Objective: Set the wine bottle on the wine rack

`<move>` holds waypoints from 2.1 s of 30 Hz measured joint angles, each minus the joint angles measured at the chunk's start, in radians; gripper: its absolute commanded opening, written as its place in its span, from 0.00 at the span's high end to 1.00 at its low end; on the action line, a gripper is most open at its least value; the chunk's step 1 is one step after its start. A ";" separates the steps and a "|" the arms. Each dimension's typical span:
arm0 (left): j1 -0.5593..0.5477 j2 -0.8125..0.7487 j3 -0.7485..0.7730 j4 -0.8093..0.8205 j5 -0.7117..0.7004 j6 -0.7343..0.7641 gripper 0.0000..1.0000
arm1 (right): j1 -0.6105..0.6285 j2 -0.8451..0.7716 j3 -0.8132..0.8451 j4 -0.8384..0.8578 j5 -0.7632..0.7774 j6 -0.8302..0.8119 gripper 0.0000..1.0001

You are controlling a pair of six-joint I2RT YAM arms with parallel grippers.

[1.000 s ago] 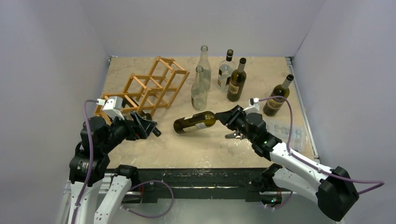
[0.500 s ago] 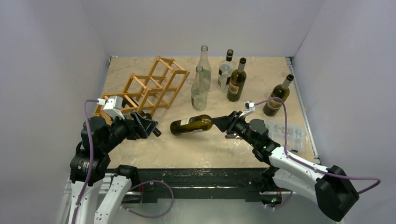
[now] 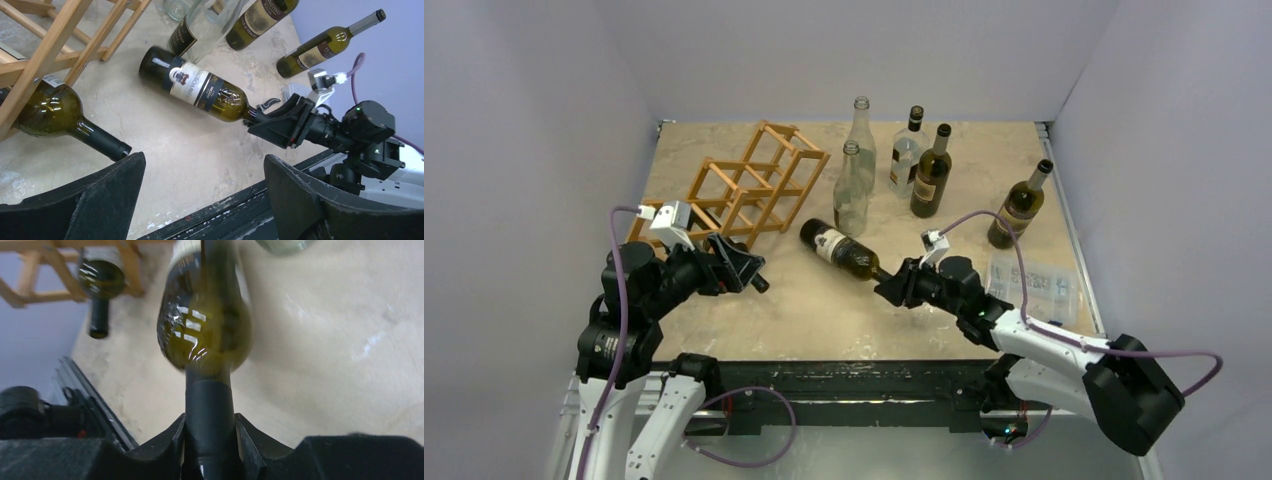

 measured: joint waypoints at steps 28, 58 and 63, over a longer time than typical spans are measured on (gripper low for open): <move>0.000 0.000 0.035 -0.014 -0.002 0.034 0.12 | 0.293 0.473 0.297 -0.268 0.320 -0.129 0.32; 0.000 0.199 0.246 0.072 -0.170 0.182 0.11 | 0.352 0.672 0.464 -0.212 0.447 -0.336 0.78; 0.000 0.207 0.223 0.178 -0.182 0.183 0.11 | 0.356 0.655 0.409 -0.135 0.434 -0.328 0.90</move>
